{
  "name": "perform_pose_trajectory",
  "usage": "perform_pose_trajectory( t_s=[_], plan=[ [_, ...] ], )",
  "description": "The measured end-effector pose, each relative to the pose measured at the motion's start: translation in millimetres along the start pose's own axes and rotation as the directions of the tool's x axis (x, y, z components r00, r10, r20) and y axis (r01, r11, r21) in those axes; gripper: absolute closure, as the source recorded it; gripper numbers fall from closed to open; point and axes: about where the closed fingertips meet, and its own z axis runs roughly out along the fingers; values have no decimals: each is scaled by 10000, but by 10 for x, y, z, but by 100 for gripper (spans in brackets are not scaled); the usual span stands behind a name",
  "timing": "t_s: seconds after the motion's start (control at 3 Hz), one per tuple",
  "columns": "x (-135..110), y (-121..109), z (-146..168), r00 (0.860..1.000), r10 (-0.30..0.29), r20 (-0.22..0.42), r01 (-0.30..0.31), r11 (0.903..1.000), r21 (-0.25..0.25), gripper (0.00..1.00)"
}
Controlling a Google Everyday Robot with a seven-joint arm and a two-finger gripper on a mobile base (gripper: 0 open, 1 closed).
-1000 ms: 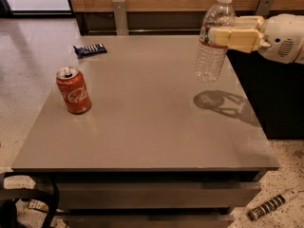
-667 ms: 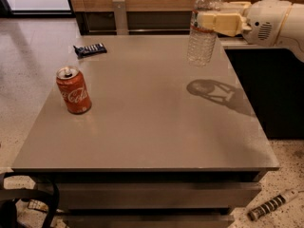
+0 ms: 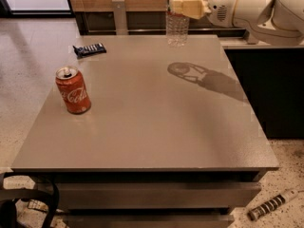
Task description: Move water bottle near rxbar blueberry
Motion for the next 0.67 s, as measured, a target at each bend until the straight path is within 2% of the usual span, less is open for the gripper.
perform_pose_trajectory(
  t_s=[0.33, 0.67],
  plan=[
    [-28, 88, 521, 9997, -257, 26, 258, 9987, -437, 100],
    [93, 209, 1100, 9994, -204, 289, 231, 9951, -962, 100]
  ],
)
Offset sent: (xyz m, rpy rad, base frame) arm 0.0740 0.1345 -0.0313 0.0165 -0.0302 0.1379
